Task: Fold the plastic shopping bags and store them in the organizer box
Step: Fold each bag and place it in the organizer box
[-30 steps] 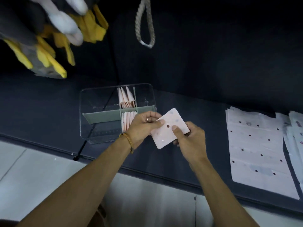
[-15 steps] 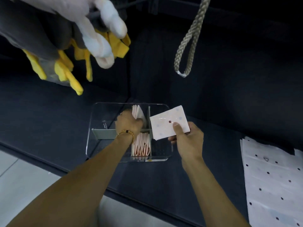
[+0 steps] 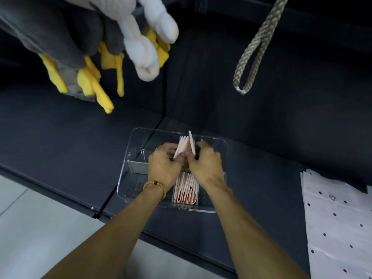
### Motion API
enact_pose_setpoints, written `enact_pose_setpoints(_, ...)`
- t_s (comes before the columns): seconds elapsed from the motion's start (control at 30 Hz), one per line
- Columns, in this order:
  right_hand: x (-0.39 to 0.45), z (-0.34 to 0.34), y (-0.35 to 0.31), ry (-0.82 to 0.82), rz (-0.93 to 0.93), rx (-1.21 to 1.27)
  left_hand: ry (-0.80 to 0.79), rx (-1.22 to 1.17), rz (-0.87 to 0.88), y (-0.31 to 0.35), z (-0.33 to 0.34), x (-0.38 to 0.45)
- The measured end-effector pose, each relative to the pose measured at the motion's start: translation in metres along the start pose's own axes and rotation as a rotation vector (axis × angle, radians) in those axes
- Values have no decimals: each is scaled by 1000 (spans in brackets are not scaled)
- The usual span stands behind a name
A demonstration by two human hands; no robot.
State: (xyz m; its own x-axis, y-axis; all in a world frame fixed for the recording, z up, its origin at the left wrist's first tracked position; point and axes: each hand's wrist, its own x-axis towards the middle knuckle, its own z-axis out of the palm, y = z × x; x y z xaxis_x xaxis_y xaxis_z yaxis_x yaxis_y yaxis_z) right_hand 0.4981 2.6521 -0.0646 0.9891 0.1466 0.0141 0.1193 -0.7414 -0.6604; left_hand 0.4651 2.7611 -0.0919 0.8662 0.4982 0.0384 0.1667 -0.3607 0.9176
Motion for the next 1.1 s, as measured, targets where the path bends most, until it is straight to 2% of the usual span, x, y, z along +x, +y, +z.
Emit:
enact_pose_setpoints(0.13, -8, 2, 5, 114, 0, 32, -68, -35, 8, 1, -8, -1)
enact_pose_setpoints(0.27, -4, 2, 5, -47, 15, -123, -115, -13, -3, 2, -10, -1)
enact_pose_setpoints(0.33, -3, 1, 2, -76, 10, -107, -121, 6, -20, 2, -13, -2)
enact_pose_setpoints(0.5, -20, -21, 11, 97, 94, 166, -39, -73, -95, 11, -18, -16)
enact_pose_setpoints(0.7, -62, -87, 80, 276, 285, 343, -12, -424, -205, 37, 13, -69)
enact_pose_setpoints(0.87, -122, -154, 172, 446, 499, 291, -222, -465, -191, 63, 82, -132)
enact_pose_setpoints(1.0, -178, -189, 252, 474, 697, 139, -507, -279, -22, 74, 149, -179)
enact_pose_setpoints(1.1, -203, -196, 294, 410, 744, 3, -666, -83, 75, 75, 190, -201)
